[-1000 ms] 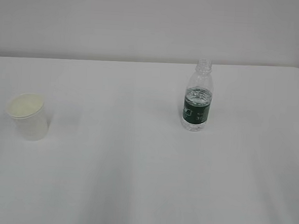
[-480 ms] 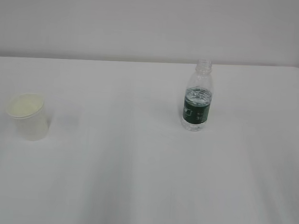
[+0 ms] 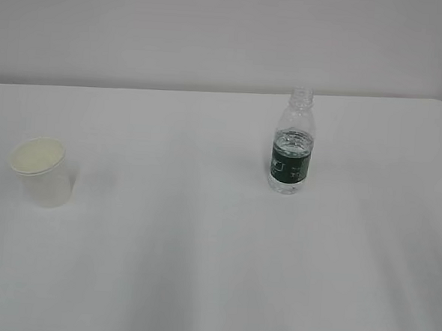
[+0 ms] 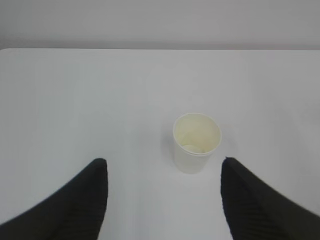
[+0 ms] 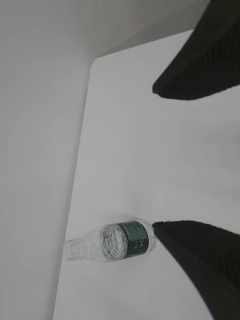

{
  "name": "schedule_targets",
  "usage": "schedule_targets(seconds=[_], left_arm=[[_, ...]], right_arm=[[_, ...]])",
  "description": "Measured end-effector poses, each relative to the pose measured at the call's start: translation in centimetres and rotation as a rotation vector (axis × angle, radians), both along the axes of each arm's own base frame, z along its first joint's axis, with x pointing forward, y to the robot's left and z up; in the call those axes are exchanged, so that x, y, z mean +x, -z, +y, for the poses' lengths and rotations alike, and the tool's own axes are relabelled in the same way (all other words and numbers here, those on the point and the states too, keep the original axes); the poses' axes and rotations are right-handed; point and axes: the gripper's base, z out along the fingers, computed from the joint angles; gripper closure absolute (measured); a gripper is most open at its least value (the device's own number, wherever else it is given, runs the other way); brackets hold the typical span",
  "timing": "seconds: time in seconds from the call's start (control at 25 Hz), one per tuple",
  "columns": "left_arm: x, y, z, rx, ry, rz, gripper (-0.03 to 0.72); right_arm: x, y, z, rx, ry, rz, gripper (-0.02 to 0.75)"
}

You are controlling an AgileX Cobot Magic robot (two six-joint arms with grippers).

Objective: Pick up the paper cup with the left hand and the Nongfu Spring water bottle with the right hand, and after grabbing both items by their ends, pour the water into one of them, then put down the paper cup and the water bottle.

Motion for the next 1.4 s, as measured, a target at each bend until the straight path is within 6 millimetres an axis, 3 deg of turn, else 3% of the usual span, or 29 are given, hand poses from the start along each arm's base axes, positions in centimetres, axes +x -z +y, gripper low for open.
schedule_targets(seconds=[0.4, 1.04, 1.4], left_arm=[[0.9, 2.2, 0.1, 0.000, -0.004, 0.016, 0.183], [1.1, 1.8, 0.1, 0.002, -0.007, -0.042, 0.183], [1.2, 3.3, 0.1, -0.009, -0.015, -0.099, 0.183]], right_arm=[[1.4, 0.2, 0.0, -0.020, 0.000, 0.000, 0.164], [3.9, 2.0, 1.7, -0.074, -0.121, -0.003, 0.164], [4.3, 3.2, 1.9, -0.044, -0.108, -0.095, 0.164]])
